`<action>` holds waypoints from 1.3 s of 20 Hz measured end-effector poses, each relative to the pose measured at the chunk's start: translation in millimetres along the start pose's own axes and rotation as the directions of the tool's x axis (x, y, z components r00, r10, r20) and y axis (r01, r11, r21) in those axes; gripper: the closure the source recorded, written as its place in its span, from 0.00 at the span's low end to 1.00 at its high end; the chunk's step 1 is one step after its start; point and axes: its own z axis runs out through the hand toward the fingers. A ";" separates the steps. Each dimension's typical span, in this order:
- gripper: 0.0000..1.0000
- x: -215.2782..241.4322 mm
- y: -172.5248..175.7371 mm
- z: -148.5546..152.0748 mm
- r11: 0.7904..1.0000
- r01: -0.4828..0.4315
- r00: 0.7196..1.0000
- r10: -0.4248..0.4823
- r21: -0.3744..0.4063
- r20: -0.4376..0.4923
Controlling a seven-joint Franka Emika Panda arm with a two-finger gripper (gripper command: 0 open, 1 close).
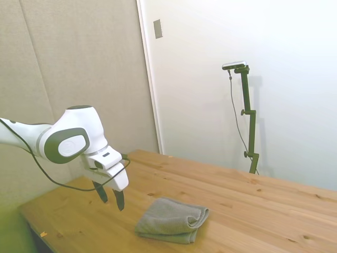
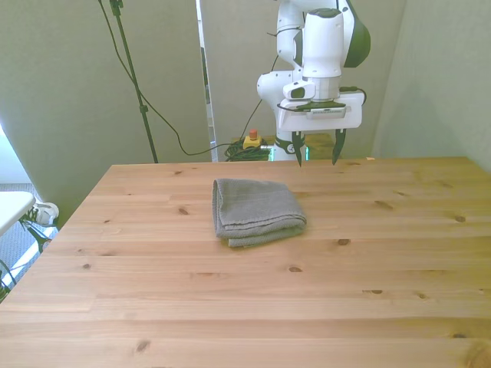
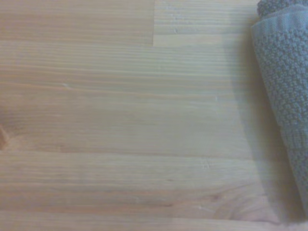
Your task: Unfold the towel
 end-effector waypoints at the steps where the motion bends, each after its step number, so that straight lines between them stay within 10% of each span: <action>1: 0.00 0.6 -0.7 -1.7 1.000 -0.001 1.000 0.001 0.003 -0.003; 6: 0.00 57.0 25.8 -22.4 0.992 -0.116 0.993 0.118 0.058 -0.025; 12: 0.00 175.0 136.6 -47.6 0.955 -0.279 0.959 0.283 0.100 -0.031; 23: 0.00 227.3 186.1 13.1 0.948 -0.258 0.965 0.246 0.186 0.087; 24: 1.00 230.1 185.9 17.7 0.947 -0.258 0.965 0.244 0.193 0.094; 26: 1.00 235.1 185.5 25.7 0.946 -0.257 0.965 0.240 0.199 0.106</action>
